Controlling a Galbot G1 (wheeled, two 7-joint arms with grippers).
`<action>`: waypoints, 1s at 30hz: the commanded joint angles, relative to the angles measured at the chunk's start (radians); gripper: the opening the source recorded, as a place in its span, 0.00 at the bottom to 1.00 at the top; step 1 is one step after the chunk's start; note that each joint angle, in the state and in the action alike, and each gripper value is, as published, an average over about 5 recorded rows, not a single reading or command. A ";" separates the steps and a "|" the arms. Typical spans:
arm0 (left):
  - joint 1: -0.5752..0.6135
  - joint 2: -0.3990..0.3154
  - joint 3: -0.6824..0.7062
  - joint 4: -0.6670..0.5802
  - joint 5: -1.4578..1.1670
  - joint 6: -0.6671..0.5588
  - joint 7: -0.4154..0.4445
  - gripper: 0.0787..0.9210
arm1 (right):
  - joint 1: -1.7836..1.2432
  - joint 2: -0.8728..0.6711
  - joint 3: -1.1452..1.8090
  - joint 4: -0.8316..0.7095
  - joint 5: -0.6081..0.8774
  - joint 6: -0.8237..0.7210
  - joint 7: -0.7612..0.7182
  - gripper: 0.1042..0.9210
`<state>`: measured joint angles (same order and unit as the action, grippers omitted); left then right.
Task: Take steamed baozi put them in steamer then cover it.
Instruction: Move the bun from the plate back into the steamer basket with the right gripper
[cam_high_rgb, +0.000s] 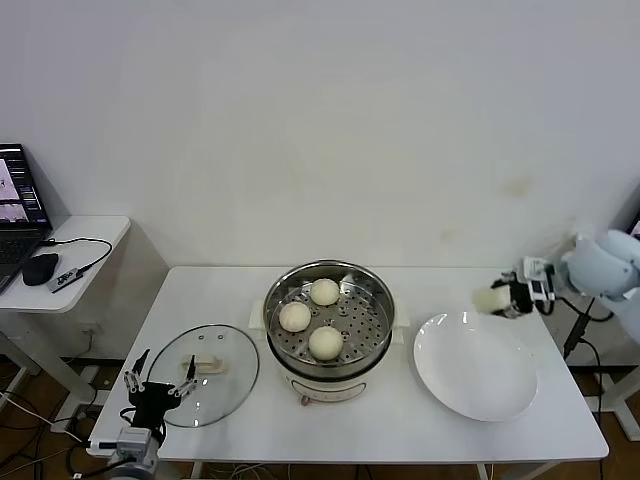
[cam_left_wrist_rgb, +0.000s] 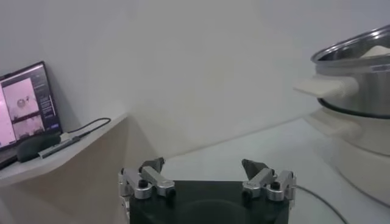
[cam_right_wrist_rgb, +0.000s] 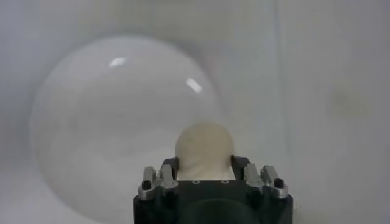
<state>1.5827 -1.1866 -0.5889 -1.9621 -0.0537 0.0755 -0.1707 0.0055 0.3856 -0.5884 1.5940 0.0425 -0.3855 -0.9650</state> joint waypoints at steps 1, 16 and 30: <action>0.010 -0.004 -0.005 -0.013 0.003 0.000 -0.001 0.88 | 0.349 0.052 -0.242 0.142 0.217 -0.152 0.057 0.56; 0.023 -0.030 -0.021 -0.036 0.011 -0.002 -0.004 0.88 | 0.490 0.350 -0.486 0.112 0.406 -0.258 0.229 0.57; 0.018 -0.048 -0.029 -0.046 0.018 -0.004 -0.006 0.88 | 0.360 0.505 -0.553 0.037 0.453 -0.339 0.338 0.57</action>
<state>1.6015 -1.2319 -0.6149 -2.0063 -0.0356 0.0724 -0.1763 0.3935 0.7697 -1.0674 1.6654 0.4397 -0.6689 -0.7003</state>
